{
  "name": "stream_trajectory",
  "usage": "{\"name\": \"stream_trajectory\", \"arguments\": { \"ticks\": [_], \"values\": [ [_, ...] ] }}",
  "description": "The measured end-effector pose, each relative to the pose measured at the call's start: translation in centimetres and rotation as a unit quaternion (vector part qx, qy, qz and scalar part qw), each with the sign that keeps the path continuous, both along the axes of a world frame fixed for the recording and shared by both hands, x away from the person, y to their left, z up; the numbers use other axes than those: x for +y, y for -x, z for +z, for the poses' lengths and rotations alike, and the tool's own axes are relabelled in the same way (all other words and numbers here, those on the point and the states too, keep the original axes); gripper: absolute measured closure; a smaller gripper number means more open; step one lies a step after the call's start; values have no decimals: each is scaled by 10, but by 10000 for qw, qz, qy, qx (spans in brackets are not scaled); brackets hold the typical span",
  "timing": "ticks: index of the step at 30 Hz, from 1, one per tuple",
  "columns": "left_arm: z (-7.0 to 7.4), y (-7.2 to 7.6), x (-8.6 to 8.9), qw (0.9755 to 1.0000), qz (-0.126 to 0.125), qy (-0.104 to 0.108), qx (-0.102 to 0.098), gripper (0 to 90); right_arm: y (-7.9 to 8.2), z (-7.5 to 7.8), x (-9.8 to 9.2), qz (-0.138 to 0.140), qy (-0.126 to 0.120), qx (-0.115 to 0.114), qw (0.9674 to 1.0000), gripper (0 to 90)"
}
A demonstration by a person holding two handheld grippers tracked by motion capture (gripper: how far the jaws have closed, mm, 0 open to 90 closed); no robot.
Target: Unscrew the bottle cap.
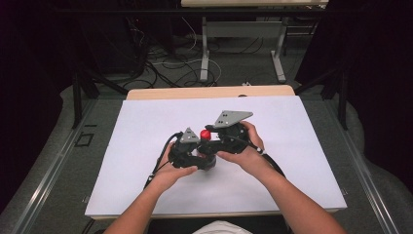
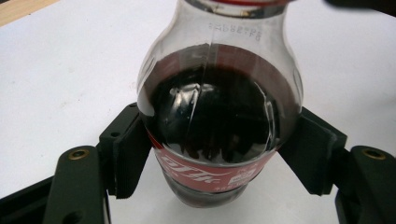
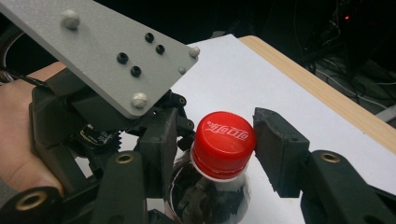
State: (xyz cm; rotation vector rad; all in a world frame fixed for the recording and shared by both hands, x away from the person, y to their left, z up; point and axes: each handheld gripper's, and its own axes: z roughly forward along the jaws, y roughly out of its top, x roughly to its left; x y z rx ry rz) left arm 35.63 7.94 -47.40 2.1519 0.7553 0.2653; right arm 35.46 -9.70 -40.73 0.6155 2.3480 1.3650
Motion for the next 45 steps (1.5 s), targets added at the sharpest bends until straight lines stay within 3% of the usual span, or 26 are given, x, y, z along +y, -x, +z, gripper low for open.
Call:
{"name": "stream_trajectory", "arguments": {
  "ticks": [5, 7, 8, 13, 14, 17, 18, 23, 24, 26, 27, 28, 29, 30, 32, 34, 35, 36, 37, 39, 41, 43, 45],
  "values": [
    [-1, 2, -2, 10000, 19, -2, 23, 304, -3, -2, 1, 7, -11, -42, 10000, 549],
    [-1, 1, -3, 10000, -19, -17, -37, 304, -5, -2, 1, 56, 1, 0, 10000, 566],
    [1, 1, -2, 9999, -119, -108, 30, 305, -7, -3, 1, 64, -45, 5, 10000, 566],
    [-1, 3, -4, 9999, -86, -71, 48, 305, -13, -2, 1, 211, 11, 180, 9996, 604],
    [-1, 3, -4, 9999, -90, -67, 46, 305, -18, 0, -1, 384, 55, 360, 9986, 608],
    [-1, 3, -5, 9999, -125, -73, -18, 305, -23, 3, -3, 603, 114, 504, 9968, 611],
    [-1, 3, -5, 9999, -146, -77, -12, 305, -28, 5, -5, 857, 198, 595, 9943, 612],
    [-1, 3, -6, 9997, -203, -100, -16, 305, -40, 11, -5, 1501, 589, 729, 9842, 614],
    [-1, 3, -7, 9997, -214, -112, -15, 305, -40, 11, -5, 1501, 589, 729, 9842, 614],
    [-1, 4, -8, 9996, -252, -148, -4, 305, -44, 13, -5, 1784, 763, 767, 9780, 614],
    [-1, 5, -8, 9995, -272, -142, 23, 305, -45, 16, -4, 1973, 903, 775, 9731, 614],
    [-1, 5, -9, 9996, -263, -117, 20, 305, -45, 17, -4, 2026, 986, 781, 9711, 613],
    [-1, 6, -9, 9995, -289, -138, 12, 305, -45, 17, -4, 2026, 986, 781, 9711, 613],
    [-1, 6, -9, 9995, -289, -132, 12, 305, -46, 19, -4, 2115, 1107, 821, 9676, 613],
    [-1, 6, -9, 9995, -295, -127, 4, 305, -46, 21, -2, 2146, 1227, 824, 9654, 611],
    [1, 5, -7, 9993, -324, -165, 74, 305, -45, 22, 0, 2045, 1270, 779, 9675, 594],
    [0, 5, -7, 9996, -249, -96, 13, 305, -44, 24, 1, 1831, 1227, 741, 9726, 500],
    [1, 4, -6, 9997, -213, -93, 15, 305, -44, 24, 1, 1831, 1227, 741, 9726, 500],
    [1, 4, -5, 9998, -183, -88, 12, 305, -39, 26, 1, 1499, 1190, 694, 9791, 469],
    [1, 3, -4, 9999, -120, -51, -8, 305, -34, 27, 2, 1184, 1202, 670, 9834, 457],
    [1, 1, -2, 10000, -77, -44, -31, 304, -31, 27, 2, 1024, 1198, 735, 9848, 456],
    [3, 1, -1, 9998, -115, -123, 46, 305, -24, 25, 5, 586, 1054, 1010, 9875, 464],
    [1, 1, -2, 9999, -49, -102, -16, 305, -21, 24, 6, 448, 1059, 1030, 9880, 468]
  ]
}}
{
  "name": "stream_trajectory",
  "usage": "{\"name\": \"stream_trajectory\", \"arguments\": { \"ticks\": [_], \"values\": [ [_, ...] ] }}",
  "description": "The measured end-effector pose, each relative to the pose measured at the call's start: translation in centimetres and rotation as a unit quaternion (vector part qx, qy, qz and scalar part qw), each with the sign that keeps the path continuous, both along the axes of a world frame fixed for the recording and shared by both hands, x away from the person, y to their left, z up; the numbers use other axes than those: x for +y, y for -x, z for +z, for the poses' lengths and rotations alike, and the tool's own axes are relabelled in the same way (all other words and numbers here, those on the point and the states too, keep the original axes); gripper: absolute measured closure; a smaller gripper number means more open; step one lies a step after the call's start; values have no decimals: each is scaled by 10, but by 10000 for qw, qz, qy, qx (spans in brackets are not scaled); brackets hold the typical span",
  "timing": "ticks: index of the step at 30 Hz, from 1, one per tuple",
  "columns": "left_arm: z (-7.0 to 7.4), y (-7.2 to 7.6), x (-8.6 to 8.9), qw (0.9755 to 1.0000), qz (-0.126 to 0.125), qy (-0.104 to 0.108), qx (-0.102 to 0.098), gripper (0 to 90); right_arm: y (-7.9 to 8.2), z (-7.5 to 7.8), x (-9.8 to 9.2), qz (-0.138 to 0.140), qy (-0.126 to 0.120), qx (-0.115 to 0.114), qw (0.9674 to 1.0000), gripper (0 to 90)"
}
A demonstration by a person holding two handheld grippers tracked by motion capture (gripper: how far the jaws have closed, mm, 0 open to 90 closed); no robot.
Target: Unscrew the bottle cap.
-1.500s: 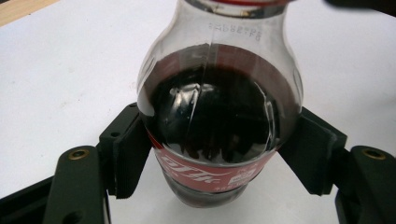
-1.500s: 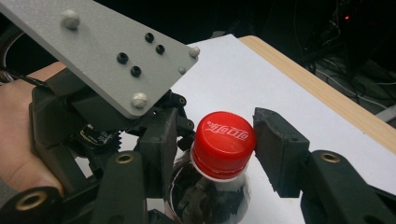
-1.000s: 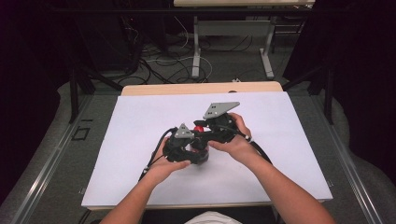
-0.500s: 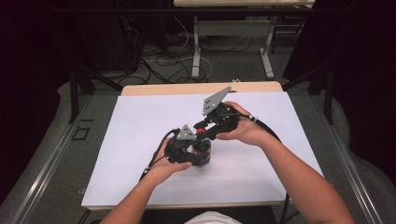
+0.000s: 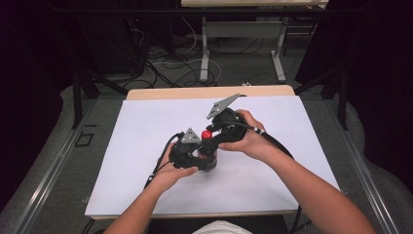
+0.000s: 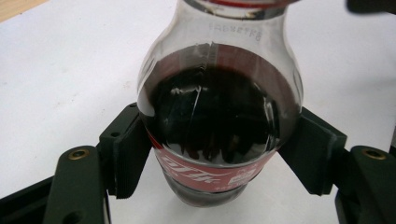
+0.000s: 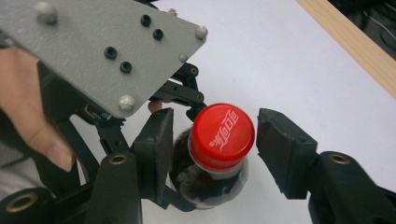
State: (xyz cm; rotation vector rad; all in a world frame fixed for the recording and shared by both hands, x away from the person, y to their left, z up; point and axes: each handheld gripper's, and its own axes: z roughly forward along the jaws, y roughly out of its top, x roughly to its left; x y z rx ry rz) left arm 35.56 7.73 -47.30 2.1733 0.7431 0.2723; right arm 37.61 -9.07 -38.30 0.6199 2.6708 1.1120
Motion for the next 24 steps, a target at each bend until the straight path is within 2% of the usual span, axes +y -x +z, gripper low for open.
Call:
{"name": "stream_trajectory", "arguments": {
  "ticks": [1, 7, 9, 13, 16, 17, 19, 20, 21, 22, 24],
  "values": [
    [0, 0, 0, 10000, 6, 14, -22, 305, 3, 0, 2, -123, 26, 1, 9999, 475],
    [0, 2, -2, 10000, -30, 2, -8, 304, 7, -3, 8, -268, 55, -93, 9996, 531],
    [-1, 2, -3, 10000, -71, 25, -11, 305, 5, -3, 8, -206, 87, -189, 9996, 564],
    [-1, 2, -5, 9999, -98, -25, 1, 305, 1, -3, 8, -94, 107, -85, 9999, 574],
    [-2, 3, -5, 9999, -99, -36, -5, 305, -4, -3, 7, 62, 140, 4, 9999, 602],
    [-1, 3, -4, 9998, -153, -105, 24, 305, -5, -2, 7, 126, 142, 65, 9998, 603],
    [-1, 3, -5, 9999, -125, -48, 25, 304, -9, -1, 5, 336, 145, 82, 9993, 607],
    [-1, 4, -5, 9999, -131, -28, 28, 305, -11, -1, 4, 440, 163, 76, 9989, 608],
    [-1, 4, -5, 9999, -146, -20, 32, 305, -14, 0, 3, 715, 201, 131, 9972, 609],
    [-1, 4, -5, 9999, -159, -10, 38, 305, -14, 0, 3, 715, 201, 131, 9972, 609],
    [-1, 4, -6, 9998, -205, -19, 33, 305, -17, 1, 2, 928, 277, 149, 9952, 611]
  ]
}}
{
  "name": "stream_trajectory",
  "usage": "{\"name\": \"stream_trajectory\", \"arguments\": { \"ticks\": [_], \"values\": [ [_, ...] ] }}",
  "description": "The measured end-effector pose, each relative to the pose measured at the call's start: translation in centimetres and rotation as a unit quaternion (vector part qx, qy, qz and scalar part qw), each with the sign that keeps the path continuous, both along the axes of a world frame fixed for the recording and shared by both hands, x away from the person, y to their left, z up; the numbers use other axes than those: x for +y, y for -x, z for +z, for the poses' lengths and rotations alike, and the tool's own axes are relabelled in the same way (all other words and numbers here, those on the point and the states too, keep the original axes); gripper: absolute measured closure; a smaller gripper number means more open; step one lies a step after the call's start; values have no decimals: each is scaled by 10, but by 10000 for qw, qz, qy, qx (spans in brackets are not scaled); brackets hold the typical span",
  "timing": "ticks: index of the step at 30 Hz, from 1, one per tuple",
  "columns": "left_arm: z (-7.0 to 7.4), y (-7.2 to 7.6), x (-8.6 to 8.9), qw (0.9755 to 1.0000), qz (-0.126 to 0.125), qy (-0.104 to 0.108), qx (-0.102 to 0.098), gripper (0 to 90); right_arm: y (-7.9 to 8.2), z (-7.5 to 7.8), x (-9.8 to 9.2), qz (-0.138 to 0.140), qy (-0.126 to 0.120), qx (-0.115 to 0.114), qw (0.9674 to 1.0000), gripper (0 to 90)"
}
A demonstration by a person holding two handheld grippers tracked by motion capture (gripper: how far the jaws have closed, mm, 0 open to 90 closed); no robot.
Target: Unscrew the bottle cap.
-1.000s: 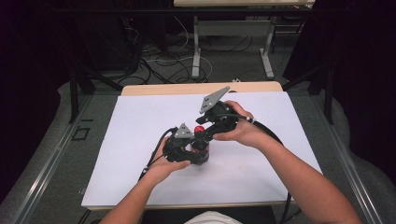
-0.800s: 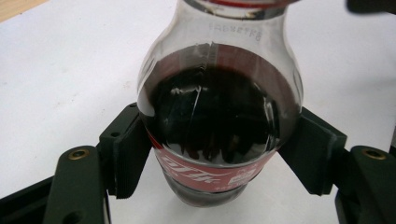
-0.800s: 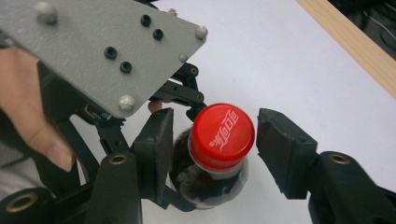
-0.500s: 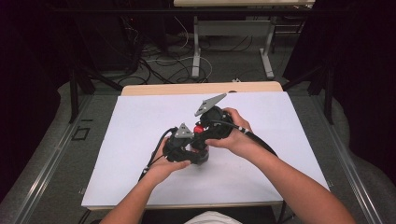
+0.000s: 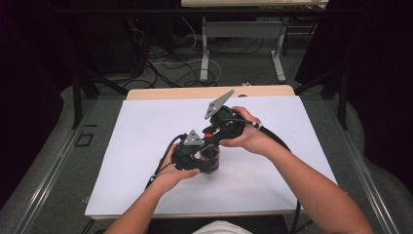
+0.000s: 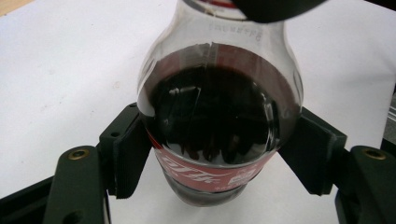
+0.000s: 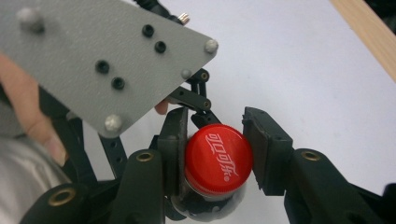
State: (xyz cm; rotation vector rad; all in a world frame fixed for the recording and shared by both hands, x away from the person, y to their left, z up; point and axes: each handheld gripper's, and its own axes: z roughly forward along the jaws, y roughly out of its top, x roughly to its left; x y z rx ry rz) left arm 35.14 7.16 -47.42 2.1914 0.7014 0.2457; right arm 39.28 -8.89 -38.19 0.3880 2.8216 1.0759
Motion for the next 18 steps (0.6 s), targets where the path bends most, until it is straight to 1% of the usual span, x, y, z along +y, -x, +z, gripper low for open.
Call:
{"name": "stream_trajectory", "arguments": {
  "ticks": [1, 2, 3, 5, 6, 7, 8, 9, 10, 11, 12, 13, 14, 15, 17, 18],
  "values": [
    [1, 0, 1, 9999, -77, -61, 56, 305, -1, 0, 0, 125, 23, 8, 9999, 611],
    [1, 0, 0, 10000, -71, -42, 54, 305, -2, 0, -1, 288, 21, -29, 9996, 611],
    [1, 1, 0, 10000, -58, -19, 27, 305, -3, 1, -1, 378, 44, -71, 9992, 611],
    [1, 1, -1, 10000, -28, 30, 12, 305, -4, 1, -3, 526, 24, -57, 9986, 609],
    [1, 1, -1, 10000, -24, 26, 9, 305, -4, 1, -3, 603, 7, -124, 9981, 607],
    [2, 1, 0, 10000, -52, -7, 70, 305, -4, 1, -3, 591, 4, -148, 9981, 604],
    [2, 0, 0, 10000, -63, -28, 69, 305, -1, 0, -2, 467, 15, -226, 9987, 509],
    [2, 0, 1, 9999, -77, -54, 56, 305, -1, 0, -2, 375, -20, -244, 9990, 471],
    [2, -1, 2, 9999, -69, -66, 42, 305, -1, 0, -2, 375, -20, -244, 9990, 471],
    [1, 0, 1, 10000, 46, 26, 5, 305, 1, 1, -1, 235, -44, -243, 9994, 445],
    [1, -1, 2, 10000, 66, 19, 5, 305, 2, 1, -1, 189, -63, -281, 9994, 432],
    [1, -1, 3, 10000, 70, 33, 19, 305, 4, 1, -1, 60, -56, -319, 9995, 422],
    [2, -1, 4, 9999, 107, 44, 29, 305, 8, 2, -2, -157, -117, -375, 9991, 415],
    [2, -2, 5, 9999, 146, 45, 20, 305, 8, 2, -2, -157, -117, -375, 9991, 415],
    [2, -4, 6, 9998, 174, 49, -47, 305, 12, 1, -4, -371, -229, -273, 9987, 417],
    [2, -4, 7, 9998, 181, 51, -42, 305, 14, 0, -4, -441, -260, -278, 9983, 420]
  ]
}}
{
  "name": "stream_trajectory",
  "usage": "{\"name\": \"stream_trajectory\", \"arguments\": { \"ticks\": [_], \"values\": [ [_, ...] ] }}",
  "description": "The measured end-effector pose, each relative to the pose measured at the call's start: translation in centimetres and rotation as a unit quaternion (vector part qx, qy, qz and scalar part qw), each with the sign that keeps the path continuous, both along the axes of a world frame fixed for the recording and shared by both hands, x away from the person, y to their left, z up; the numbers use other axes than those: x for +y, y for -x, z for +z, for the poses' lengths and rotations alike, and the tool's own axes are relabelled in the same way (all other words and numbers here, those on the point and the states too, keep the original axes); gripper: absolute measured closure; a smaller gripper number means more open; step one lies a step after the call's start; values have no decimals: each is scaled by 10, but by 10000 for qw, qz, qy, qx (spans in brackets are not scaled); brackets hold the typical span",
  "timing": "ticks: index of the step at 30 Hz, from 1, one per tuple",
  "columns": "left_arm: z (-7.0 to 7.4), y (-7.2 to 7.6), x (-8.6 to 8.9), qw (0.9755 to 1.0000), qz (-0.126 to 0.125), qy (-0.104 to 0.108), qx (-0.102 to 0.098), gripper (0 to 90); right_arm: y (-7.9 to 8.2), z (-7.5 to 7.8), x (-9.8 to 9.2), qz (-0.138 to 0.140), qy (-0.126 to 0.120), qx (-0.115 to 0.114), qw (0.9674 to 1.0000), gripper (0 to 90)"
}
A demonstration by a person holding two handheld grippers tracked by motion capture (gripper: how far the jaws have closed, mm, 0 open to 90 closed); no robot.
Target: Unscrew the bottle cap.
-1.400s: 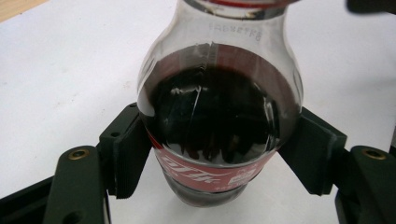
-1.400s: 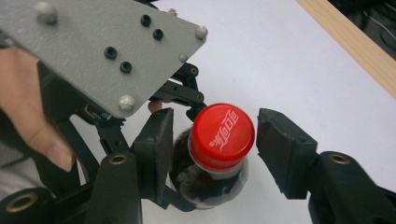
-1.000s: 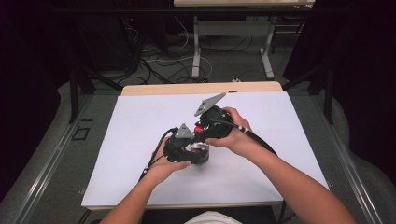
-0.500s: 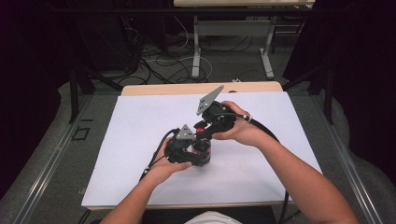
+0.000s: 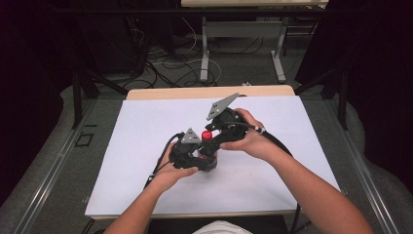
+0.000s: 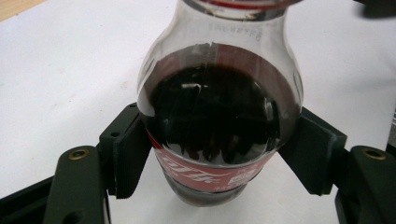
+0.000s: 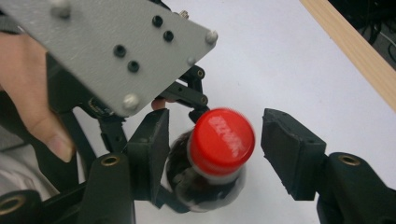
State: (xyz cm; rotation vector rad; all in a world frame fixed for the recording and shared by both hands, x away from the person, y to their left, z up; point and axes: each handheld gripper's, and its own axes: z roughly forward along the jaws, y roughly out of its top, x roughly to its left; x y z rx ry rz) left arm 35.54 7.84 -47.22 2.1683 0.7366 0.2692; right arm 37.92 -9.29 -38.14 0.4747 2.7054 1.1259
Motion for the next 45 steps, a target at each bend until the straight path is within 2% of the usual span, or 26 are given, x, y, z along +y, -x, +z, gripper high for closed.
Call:
{"name": "stream_trajectory", "arguments": {
  "ticks": [4, 5, 8, 10, 13, 15, 18, 19, 22, 25, 26, 27, 28, 32, 35, 37, 39, 40, 41, 42, 43, 44, 45],
  "values": [
    [0, -1, 0, 10000, 35, -27, -26, 305, 5, -2, 0, -219, 8, -66, 9997, 462],
    [1, -1, 1, 9999, -31, -87, 55, 305, 6, -3, 0, -291, -69, -69, 9995, 476],
    [1, 0, 0, 9999, -51, -81, 54, 305, 7, -4, 1, -298, -58, -32, 9995, 485],
    [-1, 1, -2, 10000, -16, -28, -15, 305, 6, -4, 2, -277, -94, 16, 9996, 504],
    [0, 2, -3, 10000, -65, -56, 21, 304, 4, -5, 3, -316, -78, -32, 9995, 551],
    [-1, 2, -5, 10000, -57, -43, -5, 305, 1, -4, 4, -269, -60, 77, 9996, 578],
    [-1, 3, -4, 9999, -119, -87, 53, 305, -2, -4, 5, -236, -40, 90, 9997, 599],
    [-1, 3, -4, 9999, -106, -57, 65, 305, -3, -3, 5, -230, -21, 189, 9996, 601],
    [-2, 2, -4, 10000, -80, -21, 20, 305, -9, -2, 5, -73, -6, 290, 9996, 604],
    [-2, 3, -4, 9999, -119, -31, 65, 305, -12, -1, 6, 168, 127, 254, 9995, 606],
    [0, 2, -4, 9998, -188, -67, 70, 305, -13, 0, 6, 336, 181, 209, 9991, 607],
    [-1, 3, -4, 9999, -121, -9, 47, 305, -13, 0, 6, 336, 181, 209, 9991, 607],
    [-1, 3, -4, 9999, -125, 2, 39, 304, -11, 1, 6, 322, 187, 303, 9988, 607],
    [1, 4, -4, 9998, -199, -52, 41, 305, -15, 2, 3, 601, 147, 232, 9978, 608],
    [2, 4, -3, 9995, -277, -84, 83, 305, -14, 3, 2, 656, 165, 284, 9973, 608],
    [0, 4, -4, 9998, -216, -34, 9, 305, -15, 3, 2, 699, 169, 268, 9971, 606],
    [1, 4, -4, 9998, -181, -14, 20, 304, -14, 2, 2, 679, 146, 222, 9973, 596],
    [2, 4, -3, 9997, -222, -56, 82, 304, -14, 2, 2, 623, 136, 210, 9977, 538],
    [1, 4, -3, 9999, -144, 9, 21, 305, -13, 2, 2, 544, 81, 161, 9984, 486],
    [2, 3, -2, 9998, -168, -43, 16, 305, -12, 3, 2, 536, 28, 163, 9984, 466],
    [1, 3, -2, 9999, -87, 55, 54, 304, -10, 3, 2, 445, 31, 123, 9989, 447],
    [2, 2, -1, 9999, -85, 21, 51, 304, -7, 3, 1, 359, 34, 37, 9993, 430],
    [2, 1, -1, 10000, -55, 21, -23, 305, -5, 3, 1, 238, 18, 5, 9997, 420]
  ]
}}
